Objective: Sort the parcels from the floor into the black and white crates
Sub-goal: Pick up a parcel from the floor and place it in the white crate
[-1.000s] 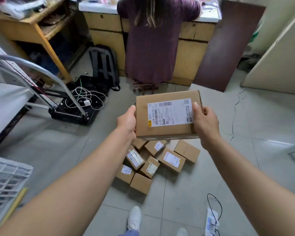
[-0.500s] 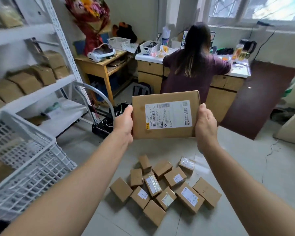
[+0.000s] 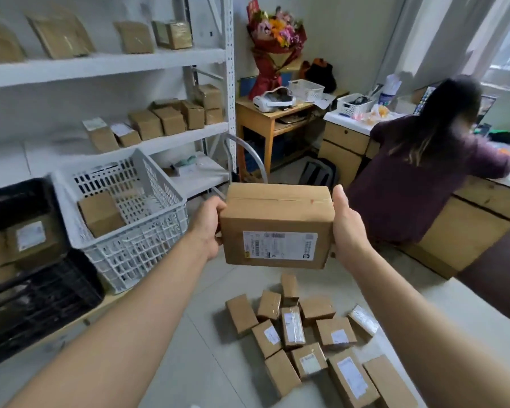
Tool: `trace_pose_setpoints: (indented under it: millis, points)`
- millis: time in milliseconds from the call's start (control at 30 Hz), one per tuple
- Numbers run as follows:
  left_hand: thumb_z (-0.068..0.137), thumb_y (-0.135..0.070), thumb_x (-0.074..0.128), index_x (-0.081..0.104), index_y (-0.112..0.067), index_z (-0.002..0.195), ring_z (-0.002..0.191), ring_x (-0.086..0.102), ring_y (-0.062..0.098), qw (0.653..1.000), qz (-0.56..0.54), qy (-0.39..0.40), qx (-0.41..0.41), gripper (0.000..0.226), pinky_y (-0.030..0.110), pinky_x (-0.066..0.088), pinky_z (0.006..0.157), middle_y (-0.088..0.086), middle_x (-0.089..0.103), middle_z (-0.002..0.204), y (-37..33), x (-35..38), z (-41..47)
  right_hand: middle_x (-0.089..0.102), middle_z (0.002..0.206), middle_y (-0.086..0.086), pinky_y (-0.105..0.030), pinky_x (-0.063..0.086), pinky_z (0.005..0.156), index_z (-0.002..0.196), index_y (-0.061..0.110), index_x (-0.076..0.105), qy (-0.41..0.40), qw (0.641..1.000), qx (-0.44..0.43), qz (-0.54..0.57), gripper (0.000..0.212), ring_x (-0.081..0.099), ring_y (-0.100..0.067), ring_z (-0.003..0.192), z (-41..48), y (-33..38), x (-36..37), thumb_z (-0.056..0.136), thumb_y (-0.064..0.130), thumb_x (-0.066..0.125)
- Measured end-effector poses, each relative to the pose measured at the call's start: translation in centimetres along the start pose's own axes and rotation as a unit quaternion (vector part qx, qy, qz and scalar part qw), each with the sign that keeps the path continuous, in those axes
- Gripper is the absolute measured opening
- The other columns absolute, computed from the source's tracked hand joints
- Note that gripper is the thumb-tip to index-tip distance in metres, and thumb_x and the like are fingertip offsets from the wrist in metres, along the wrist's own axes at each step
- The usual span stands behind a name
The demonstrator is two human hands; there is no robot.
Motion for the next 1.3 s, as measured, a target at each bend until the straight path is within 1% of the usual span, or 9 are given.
trace_pose_setpoints:
  millis: [233,400,467,600,800,900,1067,1167,1300]
  points:
    - [0.069,0.004,0.038,0.038,-0.014,0.056,0.055,0.037,0.018,0.994,-0.058,-0.092,0.017,0.022,0.022,0.032,0.052,0.002,0.038,0.061,-2.1,-8.3,1.5,0.062,0.111,-0.006,-0.029,0.042,0.064,0.118,0.011,0.056,0.059,0.997,-0.044,-0.030,0.074,0.059,-0.018,0.095,0.5,2.0,9.8,0.080,0.071,0.039]
    - [0.088,-0.046,0.054,0.062,-0.019,0.095,0.074,0.059,0.018,0.990,-0.100,-0.104,0.005,0.029,0.029,0.047,0.060,0.000,0.064,0.080,-5.1,-16.2,4.7,0.063,0.110,-0.002,-0.046,0.048,0.093,0.118,0.018,0.056,0.087,0.996,-0.016,-0.006,0.089,0.061,-0.024,0.100,1.0,2.7,19.3,0.058,0.082,0.043]
    - [0.085,-0.056,0.057,0.062,-0.019,0.112,0.092,0.065,0.025,0.988,-0.103,-0.114,-0.010,0.046,0.038,0.055,0.072,0.005,0.069,0.102,-6.1,-19.4,6.7,0.064,0.113,-0.001,-0.048,0.046,0.097,0.119,0.022,0.058,0.114,0.993,-0.012,-0.001,0.087,0.060,-0.025,0.104,1.2,2.8,23.5,0.058,0.082,0.046]
    - [0.086,-0.045,0.062,0.051,-0.014,0.133,0.122,0.051,0.032,0.982,-0.073,-0.175,-0.004,0.057,0.051,0.038,0.105,0.009,0.054,0.136,-7.7,-25.2,10.4,0.062,0.116,-0.001,-0.048,0.044,0.099,0.121,0.021,0.059,0.138,0.990,-0.017,-0.001,0.084,0.059,-0.025,0.105,2.1,3.0,31.1,0.061,0.078,0.048]
    - [0.093,-0.027,0.056,0.064,-0.016,0.104,0.107,0.059,0.027,0.981,-0.061,-0.186,0.002,0.018,0.047,0.044,0.100,0.007,0.063,0.119,-9.3,-31.9,14.7,0.057,0.110,-0.003,-0.043,0.049,0.087,0.117,0.019,0.050,0.164,0.986,-0.004,-0.016,0.060,0.058,-0.023,0.099,4.3,2.1,39.7,0.078,0.065,0.051]
    - [0.095,-0.020,0.053,0.064,-0.025,0.085,0.091,0.063,0.021,0.980,-0.065,-0.190,0.006,0.016,0.036,0.052,0.083,0.003,0.067,0.103,-9.9,-34.0,17.3,0.058,0.100,0.000,-0.043,0.050,0.088,0.114,0.021,0.050,0.170,0.985,-0.007,-0.031,0.050,0.059,-0.023,0.096,5.9,1.6,43.1,0.083,0.059,0.051]
    - [0.096,-0.015,0.050,0.063,-0.029,0.092,0.083,0.063,0.016,0.975,-0.081,-0.206,-0.007,0.020,0.028,0.047,0.060,-0.003,0.067,0.088,-11.4,-35.6,21.6,0.055,0.100,0.012,-0.029,0.045,0.073,0.117,0.024,0.051,0.200,0.979,-0.015,-0.046,0.042,0.054,-0.008,0.091,9.5,1.4,48.1,0.090,0.055,0.046]
    - [0.096,-0.016,0.048,0.063,-0.027,0.110,0.088,0.061,0.018,0.972,-0.075,-0.221,-0.013,0.024,0.031,0.048,0.065,-0.001,0.066,0.095,-12.6,-35.7,24.6,0.050,0.132,0.001,-0.042,0.045,0.097,0.140,0.022,0.042,0.230,0.971,-0.002,-0.057,0.060,0.052,-0.020,0.113,12.9,1.4,50.8,0.090,0.056,0.044]
    - [0.098,-0.017,0.045,0.057,-0.029,0.121,0.101,0.056,0.027,0.970,-0.072,-0.219,-0.071,0.028,0.054,0.052,0.077,0.004,0.060,0.112,-14.1,-36.1,28.7,0.037,0.148,0.001,-0.031,0.039,0.094,0.148,0.027,0.029,0.255,0.964,-0.012,-0.069,0.066,0.043,-0.016,0.119,17.0,1.9,54.2,0.091,0.055,0.045]
Point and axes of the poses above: each hand's wrist, its own z-axis towards the middle knuckle, its own x-axis out of the palm, y = z × x, the point moved 1 cm from there along z, towards the middle knuckle
